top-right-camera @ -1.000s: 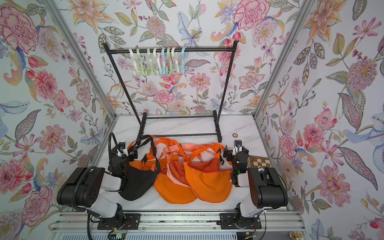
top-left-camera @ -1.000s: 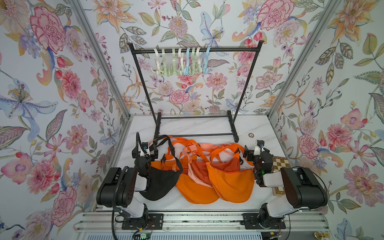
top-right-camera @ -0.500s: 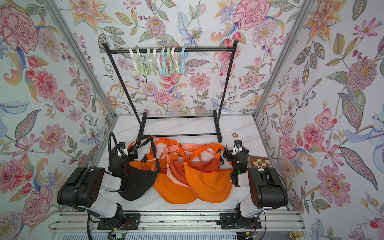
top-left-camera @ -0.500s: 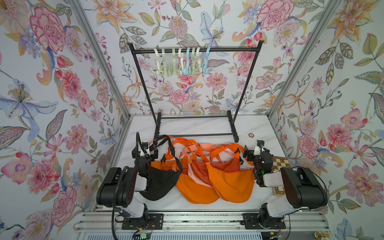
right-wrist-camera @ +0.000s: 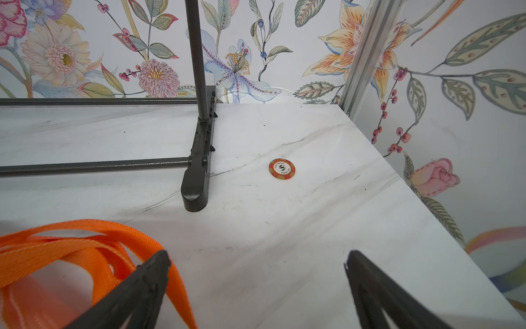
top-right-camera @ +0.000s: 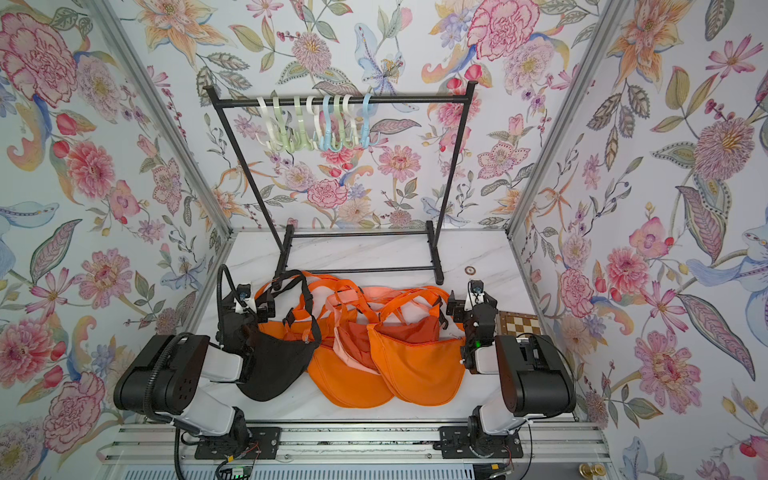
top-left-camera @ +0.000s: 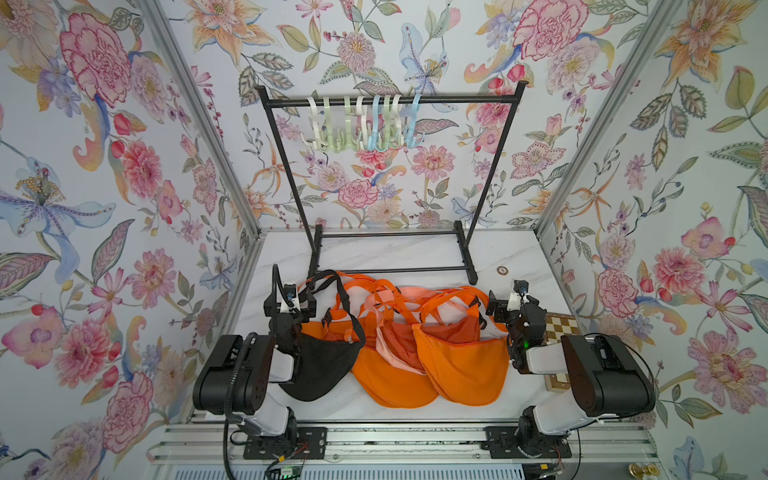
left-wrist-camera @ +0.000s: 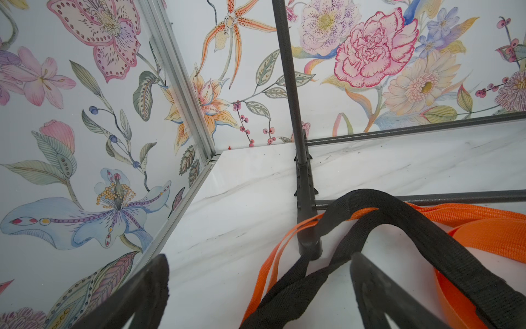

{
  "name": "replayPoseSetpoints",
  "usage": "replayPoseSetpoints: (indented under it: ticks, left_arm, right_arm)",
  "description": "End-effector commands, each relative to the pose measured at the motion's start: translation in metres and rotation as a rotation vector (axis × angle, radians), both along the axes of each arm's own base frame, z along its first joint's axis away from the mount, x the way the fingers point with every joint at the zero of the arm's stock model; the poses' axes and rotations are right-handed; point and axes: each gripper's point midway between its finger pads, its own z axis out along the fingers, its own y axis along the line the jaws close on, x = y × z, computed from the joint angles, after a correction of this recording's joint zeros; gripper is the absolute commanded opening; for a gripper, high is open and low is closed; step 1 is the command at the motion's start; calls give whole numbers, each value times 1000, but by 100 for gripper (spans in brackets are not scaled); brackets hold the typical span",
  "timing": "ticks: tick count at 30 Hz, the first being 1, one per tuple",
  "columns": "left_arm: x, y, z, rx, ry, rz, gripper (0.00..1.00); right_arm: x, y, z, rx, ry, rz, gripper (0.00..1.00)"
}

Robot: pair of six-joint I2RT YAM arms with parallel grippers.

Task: Take the bag off the hook
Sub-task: Reset both arms

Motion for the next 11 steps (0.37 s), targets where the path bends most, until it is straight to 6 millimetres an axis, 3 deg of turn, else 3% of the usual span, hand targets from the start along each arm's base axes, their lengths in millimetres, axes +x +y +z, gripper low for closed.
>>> replayPoseSetpoints:
  ticks: [1, 11]
  left_arm:
    - [0, -5, 2, -5, -10, -24, 100]
    - [0, -7, 3, -1, -10, -24, 100]
  right_arm:
    - [-1, 2, -1, 1, 7, 13, 99]
    - [0, 2, -1, 4, 7, 14, 99]
